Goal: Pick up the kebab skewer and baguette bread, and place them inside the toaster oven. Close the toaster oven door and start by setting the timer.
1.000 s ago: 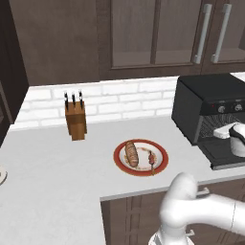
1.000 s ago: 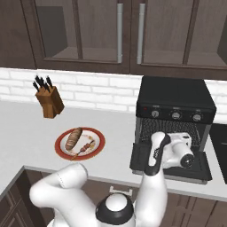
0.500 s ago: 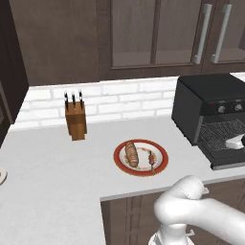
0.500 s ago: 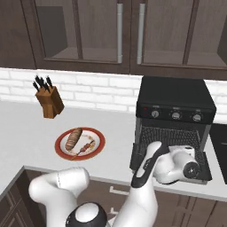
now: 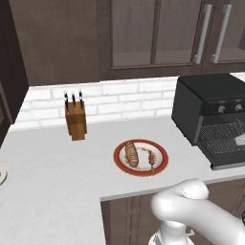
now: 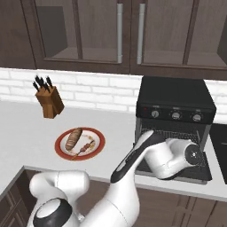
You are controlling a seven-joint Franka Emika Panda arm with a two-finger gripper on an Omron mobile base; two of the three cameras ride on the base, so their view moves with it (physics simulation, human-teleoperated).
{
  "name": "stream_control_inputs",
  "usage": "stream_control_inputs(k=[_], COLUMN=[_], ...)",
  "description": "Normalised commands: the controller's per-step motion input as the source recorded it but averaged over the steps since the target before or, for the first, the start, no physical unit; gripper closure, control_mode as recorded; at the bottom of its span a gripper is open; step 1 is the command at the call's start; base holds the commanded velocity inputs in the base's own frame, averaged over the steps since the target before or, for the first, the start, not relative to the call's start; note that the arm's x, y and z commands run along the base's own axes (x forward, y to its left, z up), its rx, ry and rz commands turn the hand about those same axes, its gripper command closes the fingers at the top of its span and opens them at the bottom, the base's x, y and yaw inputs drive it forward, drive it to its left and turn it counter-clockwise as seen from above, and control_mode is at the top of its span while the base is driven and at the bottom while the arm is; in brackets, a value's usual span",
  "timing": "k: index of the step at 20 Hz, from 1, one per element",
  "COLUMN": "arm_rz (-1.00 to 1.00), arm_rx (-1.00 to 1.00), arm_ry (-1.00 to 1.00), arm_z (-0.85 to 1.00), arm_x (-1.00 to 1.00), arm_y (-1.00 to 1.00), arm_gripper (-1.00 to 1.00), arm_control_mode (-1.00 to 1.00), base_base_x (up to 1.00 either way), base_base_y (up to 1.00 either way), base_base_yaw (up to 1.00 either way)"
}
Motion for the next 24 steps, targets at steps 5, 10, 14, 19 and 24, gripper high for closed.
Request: stream_control_inputs(k=[5, 10, 14, 19, 24], arm_rz=[0.01, -0.09, -0.13, -0.09, 0.0], arm_rx=[-0.01, 0.0, 0.0, 0.03, 0.06], arm_ry=[0.21, 0.3, 0.2, 0.19, 0.18], arm_z=[0.54, 0.1, 0.0, -0.11, -0.32], arm_x=[-0.46, -0.39, -0.07, 0.1, 0.5], arm_y=[1.0, 1.0, 1.0, 1.0, 1.0], arm_gripper=[-1.0, -1.0, -1.0, -1.0, -1.0], arm_control_mode=[-1.0, -1.0, -1.0, -1.0, -1.0], base_base_x=[0.0, 0.0, 0.0, 0.0, 0.0], base_base_y=[0.0, 0.0, 0.0, 0.0, 0.0], base_base_yaw=[0.0, 0.0, 0.0, 0.0, 0.0])
